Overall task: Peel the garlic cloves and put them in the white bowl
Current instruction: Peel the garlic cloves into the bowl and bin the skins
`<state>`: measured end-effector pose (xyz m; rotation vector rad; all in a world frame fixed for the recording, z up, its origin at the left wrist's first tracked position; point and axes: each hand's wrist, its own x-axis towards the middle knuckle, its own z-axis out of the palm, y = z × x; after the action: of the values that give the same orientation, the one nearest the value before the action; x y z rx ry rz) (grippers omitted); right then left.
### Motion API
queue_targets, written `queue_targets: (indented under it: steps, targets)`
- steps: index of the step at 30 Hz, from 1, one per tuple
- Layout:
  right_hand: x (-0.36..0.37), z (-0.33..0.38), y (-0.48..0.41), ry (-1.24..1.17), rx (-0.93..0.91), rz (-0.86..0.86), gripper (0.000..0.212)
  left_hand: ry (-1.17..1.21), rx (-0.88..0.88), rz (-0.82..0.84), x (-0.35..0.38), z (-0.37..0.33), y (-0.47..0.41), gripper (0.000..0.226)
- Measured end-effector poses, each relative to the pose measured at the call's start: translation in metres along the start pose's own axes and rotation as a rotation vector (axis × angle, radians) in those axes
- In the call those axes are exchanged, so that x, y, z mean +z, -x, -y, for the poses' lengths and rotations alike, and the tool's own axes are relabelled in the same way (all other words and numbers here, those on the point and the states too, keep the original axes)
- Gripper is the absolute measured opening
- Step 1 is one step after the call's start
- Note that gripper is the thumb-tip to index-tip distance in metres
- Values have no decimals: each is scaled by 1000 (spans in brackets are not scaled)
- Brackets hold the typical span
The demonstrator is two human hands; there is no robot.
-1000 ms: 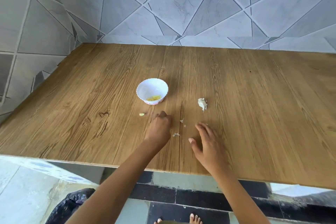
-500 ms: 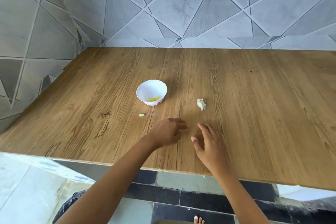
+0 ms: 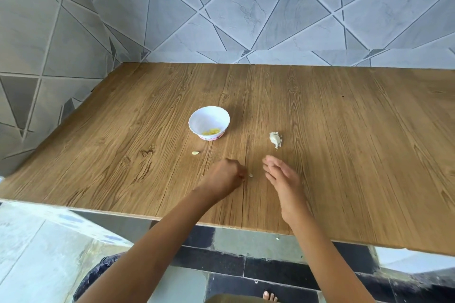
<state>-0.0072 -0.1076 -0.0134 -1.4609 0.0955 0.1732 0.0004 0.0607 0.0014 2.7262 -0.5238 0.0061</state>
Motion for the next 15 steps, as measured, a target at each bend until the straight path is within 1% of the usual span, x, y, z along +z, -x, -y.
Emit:
queue_targets:
  steps: [3,5,7,9,12,15]
  targets:
    - [10,11,-7,-465,274,9,27,415,-125,-72,-17,-3,-11,18]
    - [18,20,-10,-713,427,-6,30,576,-141,-35,-27,-12,-16,21]
    - [24,26,-11,-868,500,-23,33,536,-89,5,-30,-27,-19,22]
    - [27,30,-11,-943,514,-41,41,388,-33,-20,-30,-40,-19,22]
    - [29,32,-12,-956,501,-70,37,261,10,-57,-29,-44,-18,23]
    - [29,29,-14,-981,495,-93,41,212,3,-77,-30,-42,-20,28]
